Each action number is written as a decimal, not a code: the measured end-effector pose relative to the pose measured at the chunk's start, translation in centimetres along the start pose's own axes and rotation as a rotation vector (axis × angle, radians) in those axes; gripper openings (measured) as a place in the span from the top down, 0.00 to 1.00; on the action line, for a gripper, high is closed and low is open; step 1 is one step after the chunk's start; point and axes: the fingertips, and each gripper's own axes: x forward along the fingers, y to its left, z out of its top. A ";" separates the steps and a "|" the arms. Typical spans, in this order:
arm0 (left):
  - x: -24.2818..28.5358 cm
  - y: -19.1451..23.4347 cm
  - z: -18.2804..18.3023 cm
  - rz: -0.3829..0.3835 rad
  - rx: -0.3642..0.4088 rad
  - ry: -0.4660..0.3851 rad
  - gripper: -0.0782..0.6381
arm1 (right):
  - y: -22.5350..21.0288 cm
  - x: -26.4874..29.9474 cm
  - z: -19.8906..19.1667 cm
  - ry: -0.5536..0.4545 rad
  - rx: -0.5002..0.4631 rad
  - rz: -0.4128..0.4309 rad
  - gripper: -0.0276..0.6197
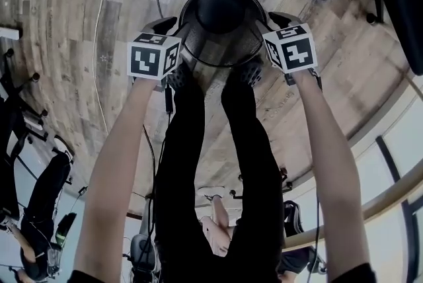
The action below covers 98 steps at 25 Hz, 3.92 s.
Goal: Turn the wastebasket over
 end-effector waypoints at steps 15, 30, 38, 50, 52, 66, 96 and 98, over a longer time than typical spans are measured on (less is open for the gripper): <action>1.1 0.2 -0.6 0.031 -0.023 0.004 0.81 | -0.1 0.7 -0.8 0.015 0.071 -0.028 0.85; -1.5 1.3 4.1 0.150 0.122 -0.139 0.83 | 0.1 -1.8 2.4 -0.110 -0.001 -0.099 0.86; -0.9 1.8 4.4 0.183 0.156 -0.196 0.83 | -0.5 -1.7 2.9 -0.180 -0.003 -0.151 0.87; -0.8 1.0 2.0 0.119 0.066 -0.188 0.84 | 0.1 -1.5 1.2 -0.169 0.053 -0.069 0.88; -0.9 0.8 1.6 0.100 0.067 -0.177 0.84 | 0.4 -1.5 0.7 -0.161 0.064 -0.050 0.88; -1.1 0.3 -1.8 0.004 0.048 -0.116 0.84 | 2.5 -1.4 -1.4 -0.129 0.049 0.027 0.88; 1.8 -3.2 -11.7 -0.173 -0.127 0.008 0.74 | 6.2 1.4 -11.0 -0.011 0.117 0.158 0.82; 1.9 -3.2 -12.2 -0.174 -0.112 0.019 0.74 | 6.4 1.7 -11.5 0.001 0.113 0.161 0.81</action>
